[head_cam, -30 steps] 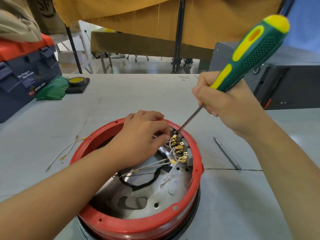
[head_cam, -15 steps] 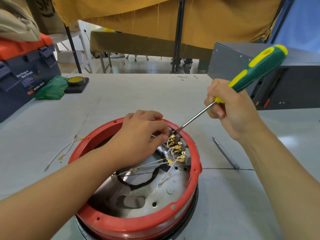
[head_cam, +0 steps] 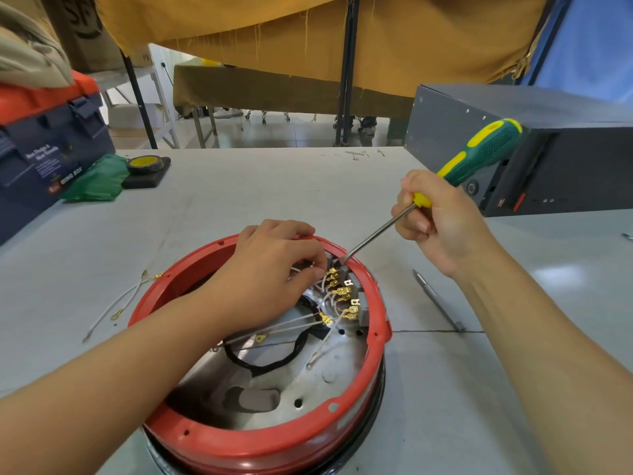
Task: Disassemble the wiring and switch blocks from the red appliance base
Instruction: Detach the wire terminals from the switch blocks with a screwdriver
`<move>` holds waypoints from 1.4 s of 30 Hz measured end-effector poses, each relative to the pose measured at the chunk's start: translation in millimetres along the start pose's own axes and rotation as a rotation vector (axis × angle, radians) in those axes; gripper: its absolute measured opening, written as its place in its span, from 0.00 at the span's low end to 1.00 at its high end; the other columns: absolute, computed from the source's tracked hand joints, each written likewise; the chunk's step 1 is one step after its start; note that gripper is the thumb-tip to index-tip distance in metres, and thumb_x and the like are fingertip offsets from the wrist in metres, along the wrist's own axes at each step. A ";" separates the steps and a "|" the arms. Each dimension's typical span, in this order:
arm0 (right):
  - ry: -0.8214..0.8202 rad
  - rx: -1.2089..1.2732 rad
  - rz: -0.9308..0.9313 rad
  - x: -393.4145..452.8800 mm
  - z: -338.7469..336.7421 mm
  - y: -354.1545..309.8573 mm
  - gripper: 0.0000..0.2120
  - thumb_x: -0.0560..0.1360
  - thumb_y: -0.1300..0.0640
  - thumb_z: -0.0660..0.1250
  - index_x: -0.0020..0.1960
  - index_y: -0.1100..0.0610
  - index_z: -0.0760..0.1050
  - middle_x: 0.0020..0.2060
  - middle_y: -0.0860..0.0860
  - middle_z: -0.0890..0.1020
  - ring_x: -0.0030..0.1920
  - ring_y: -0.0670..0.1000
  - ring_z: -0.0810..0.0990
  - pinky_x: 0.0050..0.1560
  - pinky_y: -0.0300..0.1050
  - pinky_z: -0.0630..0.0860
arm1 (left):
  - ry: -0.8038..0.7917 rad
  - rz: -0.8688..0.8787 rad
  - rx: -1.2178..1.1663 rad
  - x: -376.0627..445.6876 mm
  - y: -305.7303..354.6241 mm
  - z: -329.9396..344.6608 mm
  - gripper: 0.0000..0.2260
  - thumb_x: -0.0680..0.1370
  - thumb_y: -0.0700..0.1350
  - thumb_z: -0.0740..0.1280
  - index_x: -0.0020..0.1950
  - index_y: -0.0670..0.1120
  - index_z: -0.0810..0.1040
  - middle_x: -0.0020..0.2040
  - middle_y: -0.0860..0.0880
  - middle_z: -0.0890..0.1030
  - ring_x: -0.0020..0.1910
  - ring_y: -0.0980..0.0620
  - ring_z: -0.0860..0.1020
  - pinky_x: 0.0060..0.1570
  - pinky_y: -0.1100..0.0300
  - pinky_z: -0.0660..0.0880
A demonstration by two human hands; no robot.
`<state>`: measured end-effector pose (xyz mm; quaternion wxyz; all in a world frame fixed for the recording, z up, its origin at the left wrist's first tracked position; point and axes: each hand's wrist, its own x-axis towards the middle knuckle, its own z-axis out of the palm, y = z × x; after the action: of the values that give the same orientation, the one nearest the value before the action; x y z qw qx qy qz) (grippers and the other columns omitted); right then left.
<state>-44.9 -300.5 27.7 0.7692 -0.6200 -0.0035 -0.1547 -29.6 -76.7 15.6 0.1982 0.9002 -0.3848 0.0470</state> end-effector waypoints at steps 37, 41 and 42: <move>-0.098 -0.105 -0.133 -23.8 4.2 -0.1 0.13 0.67 0.61 0.60 0.24 0.51 0.67 0.22 0.47 0.67 0.21 0.45 0.60 0.24 0.35 0.58 | -0.004 -0.012 0.007 -0.3 0.7 -0.1 0.05 0.78 0.53 0.60 0.48 0.60 0.76 0.69 0.55 0.68 0.68 0.53 0.63 0.69 0.47 0.58; -0.196 -0.256 -0.178 -25.2 18.8 13.2 0.10 0.64 0.56 0.66 0.25 0.51 0.69 0.23 0.47 0.69 0.22 0.44 0.63 0.24 0.32 0.62 | -0.008 -0.015 -0.003 -0.3 1.5 -0.3 0.05 0.78 0.53 0.60 0.49 0.59 0.76 0.69 0.55 0.68 0.68 0.53 0.63 0.69 0.47 0.58; -0.196 -0.241 -0.188 -23.8 18.5 10.5 0.09 0.63 0.54 0.66 0.26 0.51 0.69 0.23 0.46 0.69 0.22 0.44 0.63 0.24 0.32 0.61 | -0.008 -0.016 -0.006 -0.5 1.5 -0.6 0.05 0.78 0.52 0.60 0.49 0.59 0.76 0.69 0.55 0.68 0.68 0.53 0.63 0.69 0.47 0.58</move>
<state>-61.6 -275.3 17.3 0.6674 -0.7168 -0.1178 -0.1641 -30.9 -77.0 16.5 0.2000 0.9027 -0.3787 0.0407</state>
